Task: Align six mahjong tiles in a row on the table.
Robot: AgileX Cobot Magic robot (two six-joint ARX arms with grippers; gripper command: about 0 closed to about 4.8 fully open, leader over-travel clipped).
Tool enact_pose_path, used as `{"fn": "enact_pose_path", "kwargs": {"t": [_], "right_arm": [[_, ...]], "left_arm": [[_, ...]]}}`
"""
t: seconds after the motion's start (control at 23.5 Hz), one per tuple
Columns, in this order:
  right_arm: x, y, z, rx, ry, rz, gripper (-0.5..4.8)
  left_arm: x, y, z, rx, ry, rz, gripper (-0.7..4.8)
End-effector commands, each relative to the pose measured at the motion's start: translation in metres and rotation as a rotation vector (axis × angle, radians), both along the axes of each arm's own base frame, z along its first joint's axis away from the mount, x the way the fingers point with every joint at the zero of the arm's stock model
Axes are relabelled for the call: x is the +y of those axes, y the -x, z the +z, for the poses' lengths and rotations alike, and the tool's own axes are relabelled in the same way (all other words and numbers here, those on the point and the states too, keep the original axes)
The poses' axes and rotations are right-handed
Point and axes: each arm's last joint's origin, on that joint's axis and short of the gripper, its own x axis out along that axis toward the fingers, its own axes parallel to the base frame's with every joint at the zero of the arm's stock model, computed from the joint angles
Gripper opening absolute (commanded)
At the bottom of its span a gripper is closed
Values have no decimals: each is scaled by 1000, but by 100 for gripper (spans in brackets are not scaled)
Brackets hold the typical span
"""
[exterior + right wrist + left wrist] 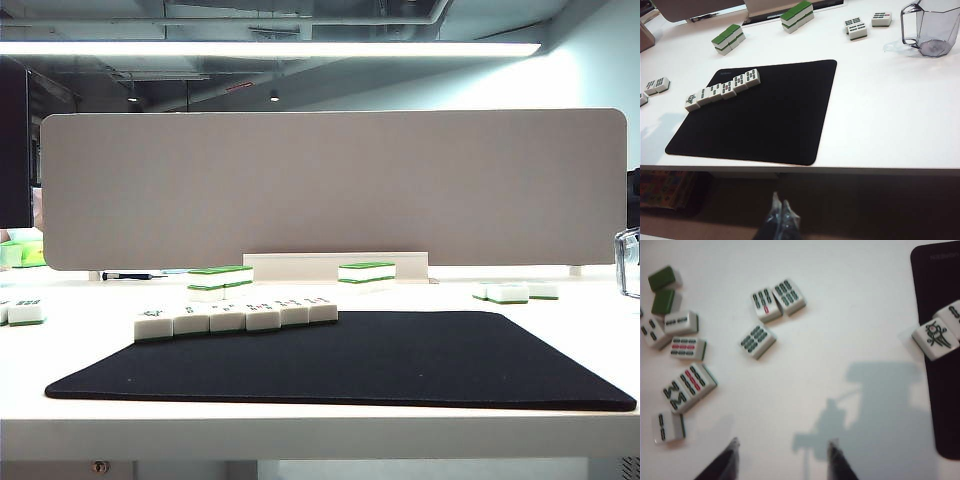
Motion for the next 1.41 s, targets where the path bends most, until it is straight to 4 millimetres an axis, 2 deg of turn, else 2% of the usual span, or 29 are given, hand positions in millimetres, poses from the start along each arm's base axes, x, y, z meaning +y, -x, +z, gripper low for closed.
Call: {"fn": "enact_pose_path", "kwargs": {"t": [0.04, 0.21, 0.43, 0.68, 0.77, 0.94, 1.06, 1.15, 1.41], "right_arm": [[0, 3, 0, -22, 1, 3, -1], [0, 3, 0, -22, 1, 3, -1], [0, 3, 0, -23, 1, 2, -1], [0, 3, 0, -23, 1, 3, -1], [0, 3, 0, -23, 1, 3, -1], [0, 3, 0, -24, 1, 2, -1], [0, 3, 0, -24, 1, 2, -1], [0, 3, 0, -24, 1, 3, -1], [0, 3, 0, -24, 1, 3, -1]], "left_arm": [[1, 12, -12, 38, 21, 25, 222], [2, 32, -32, 48, 55, 16, 223], [0, 46, -28, 2, 163, -27, 223], [0, 46, -28, -5, 170, -38, 223], [-2, 42, -25, -58, 190, -42, 223], [-2, 30, -24, -312, 239, -57, 223], [-2, 39, -48, -495, 275, -65, 223], [-1, 48, -72, -558, 278, -70, 223], [3, 66, -128, -685, 299, -62, 223]]}}
